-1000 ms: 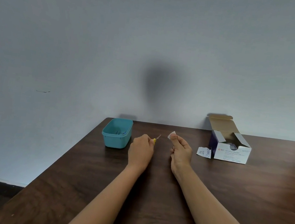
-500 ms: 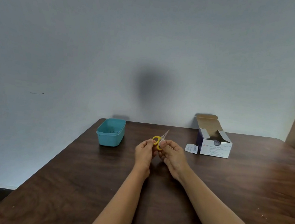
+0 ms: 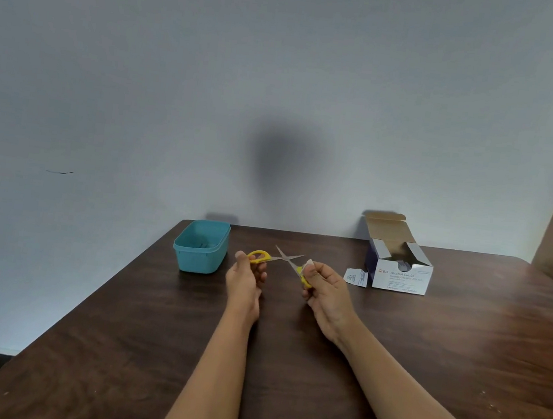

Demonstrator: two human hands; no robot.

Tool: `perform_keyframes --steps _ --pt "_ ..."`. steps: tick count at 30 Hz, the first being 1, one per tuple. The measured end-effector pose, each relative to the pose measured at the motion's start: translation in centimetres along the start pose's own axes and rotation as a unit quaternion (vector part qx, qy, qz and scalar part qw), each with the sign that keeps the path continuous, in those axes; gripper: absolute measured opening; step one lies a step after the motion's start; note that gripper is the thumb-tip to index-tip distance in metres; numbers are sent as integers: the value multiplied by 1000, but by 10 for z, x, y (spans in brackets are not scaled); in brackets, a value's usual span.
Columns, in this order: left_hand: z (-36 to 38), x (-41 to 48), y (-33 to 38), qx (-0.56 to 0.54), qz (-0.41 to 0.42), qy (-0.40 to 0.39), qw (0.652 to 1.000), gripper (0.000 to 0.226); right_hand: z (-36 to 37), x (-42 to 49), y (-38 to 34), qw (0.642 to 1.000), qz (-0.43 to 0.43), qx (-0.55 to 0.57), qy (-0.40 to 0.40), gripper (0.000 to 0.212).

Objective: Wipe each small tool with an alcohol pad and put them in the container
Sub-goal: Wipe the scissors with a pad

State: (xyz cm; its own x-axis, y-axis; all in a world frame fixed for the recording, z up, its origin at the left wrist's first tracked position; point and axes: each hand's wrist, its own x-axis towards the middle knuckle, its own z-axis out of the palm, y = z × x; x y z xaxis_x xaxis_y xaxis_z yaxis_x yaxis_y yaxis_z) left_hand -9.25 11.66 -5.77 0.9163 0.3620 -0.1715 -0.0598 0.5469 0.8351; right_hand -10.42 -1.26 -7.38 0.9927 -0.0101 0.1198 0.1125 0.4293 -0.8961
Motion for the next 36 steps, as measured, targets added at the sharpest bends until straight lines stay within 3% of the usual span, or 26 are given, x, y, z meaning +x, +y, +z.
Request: perform_keyframes --steps 7,15,20,24,28,36 --pt "-4 12 -3 127 65 5 990 36 -5 3 2 995 -57 -79 33 7" --pt "-9 19 2 159 61 0 985 34 -7 2 -3 982 -133 -136 16 4" --pt "-8 14 1 121 58 -2 991 38 -12 3 -4 982 -136 -132 17 6" --pt "2 0 -5 52 38 -78 995 44 -16 6 -3 989 -114 -53 74 4" --pt "9 -9 -21 195 71 -188 960 31 -17 9 -3 988 -96 19 120 7" --pt "12 -12 -28 270 140 -233 924 17 -17 7 -2 996 -73 -21 52 4"
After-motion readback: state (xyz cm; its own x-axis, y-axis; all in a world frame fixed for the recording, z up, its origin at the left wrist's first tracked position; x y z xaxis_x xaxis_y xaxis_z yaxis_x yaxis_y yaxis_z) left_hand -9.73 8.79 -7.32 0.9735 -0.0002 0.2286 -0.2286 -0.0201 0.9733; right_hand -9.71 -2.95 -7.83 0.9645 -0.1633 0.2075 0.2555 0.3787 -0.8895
